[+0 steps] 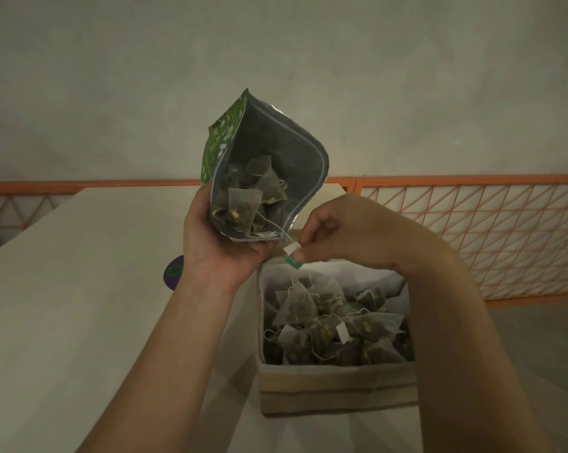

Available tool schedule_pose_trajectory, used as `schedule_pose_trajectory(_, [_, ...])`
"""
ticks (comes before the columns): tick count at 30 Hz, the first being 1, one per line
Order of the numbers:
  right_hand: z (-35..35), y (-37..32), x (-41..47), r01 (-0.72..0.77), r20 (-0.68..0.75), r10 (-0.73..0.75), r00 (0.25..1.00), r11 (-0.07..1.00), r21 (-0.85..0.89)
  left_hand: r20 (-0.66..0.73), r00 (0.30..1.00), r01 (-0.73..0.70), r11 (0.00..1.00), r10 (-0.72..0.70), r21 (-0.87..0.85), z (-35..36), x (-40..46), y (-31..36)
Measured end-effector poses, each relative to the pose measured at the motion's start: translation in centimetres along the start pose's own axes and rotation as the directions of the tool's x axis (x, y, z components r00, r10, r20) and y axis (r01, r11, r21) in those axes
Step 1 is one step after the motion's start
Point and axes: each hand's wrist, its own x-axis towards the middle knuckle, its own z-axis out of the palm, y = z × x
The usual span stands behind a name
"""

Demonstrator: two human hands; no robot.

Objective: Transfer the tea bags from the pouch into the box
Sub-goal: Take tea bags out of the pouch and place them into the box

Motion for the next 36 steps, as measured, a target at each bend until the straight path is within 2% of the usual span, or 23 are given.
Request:
schedule_pose_trajectory(3, [0.0,0.1,0.0,-0.017,0.024,0.017,1.000,1.000,0.003,0.033,0.999,0.013,1.000,-0.013,-0.009,-0.1,0.1,0.1])
schedule_pose_trajectory(7, [0.5,0.1,0.3,-0.017,0.022,0.019,1.000,0.994,-0.105,0.027,1.000,0.008,1.000,-0.008,0.012,-0.3,0.1,0.1])
schedule_pose_trajectory(15, [0.3,-0.1,0.1,-0.060,-0.079,0.056,0.995,0.997,-0.057,-0.020,1.000,-0.006,1.000,0.006,-0.016,-0.4,0.3,0.1])
schedule_pose_trajectory(19, [0.1,-0.6,-0.4,-0.080,-0.071,0.072,0.995,0.989,-0.125,-0.030,1.000,-0.009,1.000,0.009,-0.007,-0.2,0.1,0.1])
schedule_pose_trajectory(25, [0.4,-1.8,-0.6,-0.025,-0.042,0.025,0.999,1.000,-0.010,0.070,0.996,0.053,0.998,-0.052,-0.021,-0.9,0.5,0.3])
schedule_pose_trajectory(29, [0.4,-1.6,-0.4,-0.076,-0.101,0.077,0.992,0.997,0.015,0.071,0.997,0.038,0.998,-0.035,-0.042,-1.4,0.9,0.2])
schedule_pose_trajectory(33, [1.0,-1.7,-0.2,-0.098,-0.049,0.097,0.994,0.995,-0.016,0.051,0.998,0.031,0.999,-0.030,-0.017,-1.4,0.8,0.2])
schedule_pose_trajectory(36, [1.6,-2.0,0.2,-0.080,-0.066,0.075,0.995,0.994,-0.069,0.036,0.999,0.026,1.000,-0.026,0.004,-1.4,0.8,0.1])
